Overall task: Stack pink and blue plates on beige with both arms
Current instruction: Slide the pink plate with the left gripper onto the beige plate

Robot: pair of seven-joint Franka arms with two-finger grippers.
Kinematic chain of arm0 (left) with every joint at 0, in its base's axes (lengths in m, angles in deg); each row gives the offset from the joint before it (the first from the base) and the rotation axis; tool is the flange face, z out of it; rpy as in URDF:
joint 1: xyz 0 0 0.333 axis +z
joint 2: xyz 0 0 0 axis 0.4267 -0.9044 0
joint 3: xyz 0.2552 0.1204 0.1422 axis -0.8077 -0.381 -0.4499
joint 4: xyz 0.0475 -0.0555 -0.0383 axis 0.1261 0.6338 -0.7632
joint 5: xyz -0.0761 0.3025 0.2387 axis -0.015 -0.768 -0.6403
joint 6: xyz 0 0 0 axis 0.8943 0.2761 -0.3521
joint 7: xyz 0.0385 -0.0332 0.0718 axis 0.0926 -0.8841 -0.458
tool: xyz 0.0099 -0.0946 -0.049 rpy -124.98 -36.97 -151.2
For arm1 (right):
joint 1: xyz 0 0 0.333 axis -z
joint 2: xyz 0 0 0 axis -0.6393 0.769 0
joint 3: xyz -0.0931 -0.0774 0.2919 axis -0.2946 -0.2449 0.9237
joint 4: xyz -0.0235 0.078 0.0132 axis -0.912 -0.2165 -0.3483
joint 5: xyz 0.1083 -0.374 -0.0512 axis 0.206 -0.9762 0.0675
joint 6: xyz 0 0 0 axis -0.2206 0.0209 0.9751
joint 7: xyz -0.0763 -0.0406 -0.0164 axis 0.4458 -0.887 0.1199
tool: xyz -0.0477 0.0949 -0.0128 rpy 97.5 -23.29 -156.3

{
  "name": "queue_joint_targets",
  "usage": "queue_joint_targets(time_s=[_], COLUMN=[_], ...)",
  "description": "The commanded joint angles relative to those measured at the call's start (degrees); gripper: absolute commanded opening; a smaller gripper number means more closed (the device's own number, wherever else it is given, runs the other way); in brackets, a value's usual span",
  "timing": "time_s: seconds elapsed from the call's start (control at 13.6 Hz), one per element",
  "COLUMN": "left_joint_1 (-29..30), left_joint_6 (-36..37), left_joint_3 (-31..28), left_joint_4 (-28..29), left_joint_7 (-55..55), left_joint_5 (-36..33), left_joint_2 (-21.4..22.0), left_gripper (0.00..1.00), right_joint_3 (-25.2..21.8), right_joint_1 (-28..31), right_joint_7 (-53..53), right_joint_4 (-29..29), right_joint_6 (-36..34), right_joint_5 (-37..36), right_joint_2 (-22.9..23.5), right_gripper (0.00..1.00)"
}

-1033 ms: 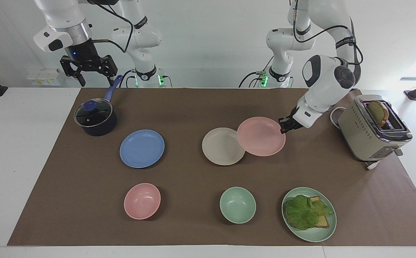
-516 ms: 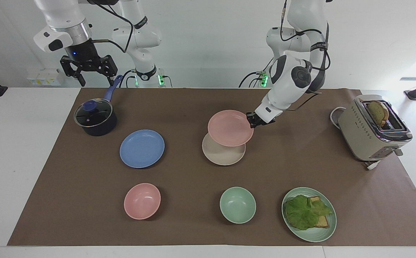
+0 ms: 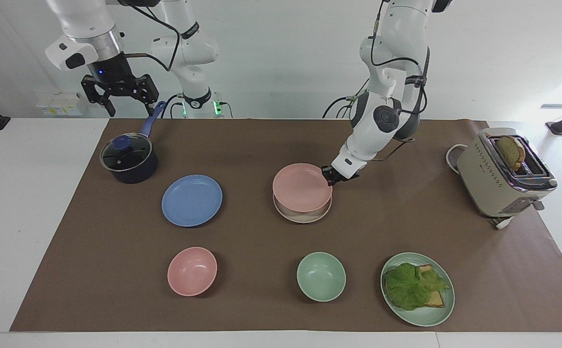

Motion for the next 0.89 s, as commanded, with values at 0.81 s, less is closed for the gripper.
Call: queue_joint_targets(time_s=[0.81], left_joint_1=[7.6], left_joint_6=[14.4], left_joint_3=[-2.0], left_joint_4=[-11.8], left_joint_7=[-2.5], left_joint_5=[-5.3], left_joint_2=[5.4], left_gripper=[1.0], right_joint_3=[0.1], right_joint_1=[0.5], right_joint_7=[1.6], right_joint_4=[0.6], right_joint_6=[0.3], right_joint_5=[0.0], right_joint_2=[-0.3], right_gripper=[1.0])
